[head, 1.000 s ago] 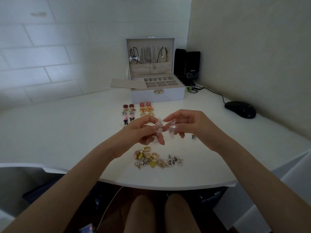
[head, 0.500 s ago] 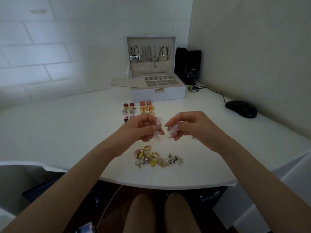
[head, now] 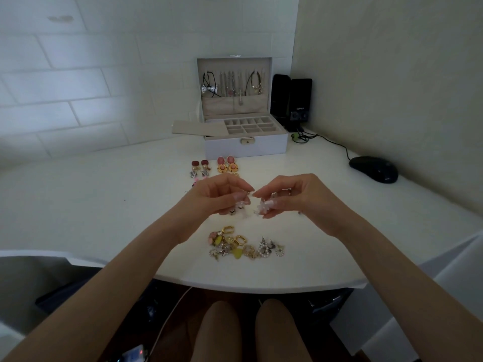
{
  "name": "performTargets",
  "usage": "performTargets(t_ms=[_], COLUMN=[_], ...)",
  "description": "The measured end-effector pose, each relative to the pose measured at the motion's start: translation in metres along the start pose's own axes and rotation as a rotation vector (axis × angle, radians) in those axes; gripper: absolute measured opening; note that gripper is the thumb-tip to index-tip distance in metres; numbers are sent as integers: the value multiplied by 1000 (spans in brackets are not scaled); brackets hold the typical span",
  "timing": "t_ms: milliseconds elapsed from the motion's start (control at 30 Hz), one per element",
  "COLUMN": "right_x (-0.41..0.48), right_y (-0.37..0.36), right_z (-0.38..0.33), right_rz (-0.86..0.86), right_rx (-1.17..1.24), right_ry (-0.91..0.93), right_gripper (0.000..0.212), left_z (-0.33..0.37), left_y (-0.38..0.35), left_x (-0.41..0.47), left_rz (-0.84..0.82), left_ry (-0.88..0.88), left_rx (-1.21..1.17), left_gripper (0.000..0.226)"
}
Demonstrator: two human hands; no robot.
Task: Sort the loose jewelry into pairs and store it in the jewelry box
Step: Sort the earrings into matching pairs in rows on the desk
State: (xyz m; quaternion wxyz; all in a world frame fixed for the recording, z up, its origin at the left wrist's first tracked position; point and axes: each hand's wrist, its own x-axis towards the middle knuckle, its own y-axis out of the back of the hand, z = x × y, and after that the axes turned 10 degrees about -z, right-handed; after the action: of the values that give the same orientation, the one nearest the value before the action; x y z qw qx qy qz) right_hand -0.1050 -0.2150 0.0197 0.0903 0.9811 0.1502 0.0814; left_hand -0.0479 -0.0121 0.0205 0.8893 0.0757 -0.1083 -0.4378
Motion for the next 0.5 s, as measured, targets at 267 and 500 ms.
performTargets(t_ms=[267, 500], right_x=[0, 2], right_y=[0, -7], right_z=[-2, -5], right_rz=[44, 68], right_rx=[17, 52], right_ry=[-35, -17], right_gripper=[12, 10], left_z=[1, 0], left_y=[0, -2], left_x=[1, 0], left_rz=[52, 89], left_ry=[4, -20], left_rx=[51, 80], left_gripper=[13, 11])
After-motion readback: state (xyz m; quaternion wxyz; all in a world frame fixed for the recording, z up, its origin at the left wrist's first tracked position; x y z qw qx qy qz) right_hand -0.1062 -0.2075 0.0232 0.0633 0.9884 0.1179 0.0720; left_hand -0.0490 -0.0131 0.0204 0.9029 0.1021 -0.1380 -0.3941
